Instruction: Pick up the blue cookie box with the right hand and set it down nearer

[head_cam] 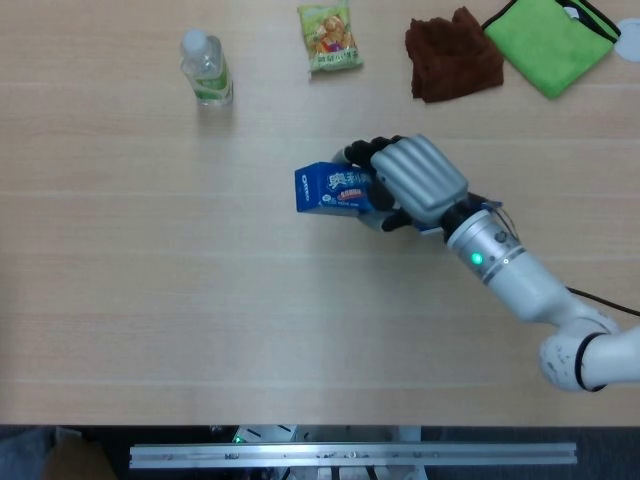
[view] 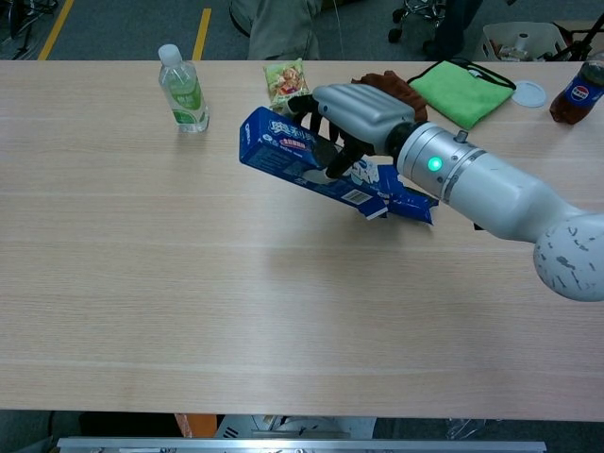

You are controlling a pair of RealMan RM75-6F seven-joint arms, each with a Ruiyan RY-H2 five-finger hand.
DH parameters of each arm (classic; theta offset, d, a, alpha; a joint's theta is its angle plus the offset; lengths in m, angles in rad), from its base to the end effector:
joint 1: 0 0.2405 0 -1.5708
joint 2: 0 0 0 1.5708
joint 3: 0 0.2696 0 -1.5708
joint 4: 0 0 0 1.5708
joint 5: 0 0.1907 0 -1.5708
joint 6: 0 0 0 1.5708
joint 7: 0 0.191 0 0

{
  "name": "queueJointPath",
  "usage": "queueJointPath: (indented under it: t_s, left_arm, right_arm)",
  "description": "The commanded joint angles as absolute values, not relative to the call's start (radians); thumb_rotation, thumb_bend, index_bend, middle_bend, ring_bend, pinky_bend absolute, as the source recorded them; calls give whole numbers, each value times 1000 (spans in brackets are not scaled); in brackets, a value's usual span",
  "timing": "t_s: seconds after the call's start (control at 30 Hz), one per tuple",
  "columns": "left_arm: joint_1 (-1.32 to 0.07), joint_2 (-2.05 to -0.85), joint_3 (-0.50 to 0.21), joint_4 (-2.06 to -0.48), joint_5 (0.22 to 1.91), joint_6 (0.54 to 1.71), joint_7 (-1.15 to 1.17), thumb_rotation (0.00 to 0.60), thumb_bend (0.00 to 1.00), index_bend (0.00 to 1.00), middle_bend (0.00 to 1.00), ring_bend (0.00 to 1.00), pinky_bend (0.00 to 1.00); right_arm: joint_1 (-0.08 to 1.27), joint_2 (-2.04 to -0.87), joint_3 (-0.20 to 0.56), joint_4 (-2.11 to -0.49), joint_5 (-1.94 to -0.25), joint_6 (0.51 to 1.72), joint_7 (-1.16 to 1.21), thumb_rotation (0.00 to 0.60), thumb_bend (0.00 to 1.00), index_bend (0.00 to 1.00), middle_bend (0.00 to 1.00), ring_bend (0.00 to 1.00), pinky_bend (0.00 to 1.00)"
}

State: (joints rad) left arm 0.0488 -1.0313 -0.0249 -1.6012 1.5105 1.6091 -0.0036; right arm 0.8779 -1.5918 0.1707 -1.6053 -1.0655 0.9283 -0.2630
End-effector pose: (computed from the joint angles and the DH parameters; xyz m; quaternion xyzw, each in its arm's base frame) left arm -0.3374 0.1788 0.2286 -0.5705 -0.3640 -0.3516 0.6469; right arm -0.0673 -0.3693 -0.0468 0.7576 -0.4148 0.4121 0.2903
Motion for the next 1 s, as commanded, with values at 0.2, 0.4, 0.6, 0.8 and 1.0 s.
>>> queueJointPath:
  t_s: [0.2, 0.4, 0.6, 0.8, 1.0]
  left_arm:
    - [49, -1028, -26, -1603, 1508, 1609, -2, 600, 261, 291, 242, 186, 256]
    - [50, -1026, -26, -1603, 1508, 1609, -4, 600, 261, 291, 242, 186, 256]
    - [54, -1022, -28, -1601, 1502, 1611, -8, 600, 261, 291, 242, 186, 256]
    - [46, -1028, -23, -1606, 1515, 1600, 2, 600, 261, 291, 242, 186, 256]
    - [42, -1030, -23, -1607, 1513, 1595, 7, 600, 261, 291, 242, 186, 256]
  right_arm:
    - [912, -1651, 213, -1561, -1104, 908, -249, 600, 211, 319, 365, 367, 442]
    - [943, -1691, 231, -1543, -1097, 894, -274, 600, 211, 319, 365, 367, 442]
    - [966, -1658, 191, -1599, -1020, 834, -374, 600, 209, 319, 365, 367, 442]
    - [997, -1636, 129, -1655, -918, 812, -511, 600, 207, 319, 365, 367, 442]
    - [1010, -1606, 75, -1740, -848, 843, -607, 600, 205, 319, 365, 367, 443]
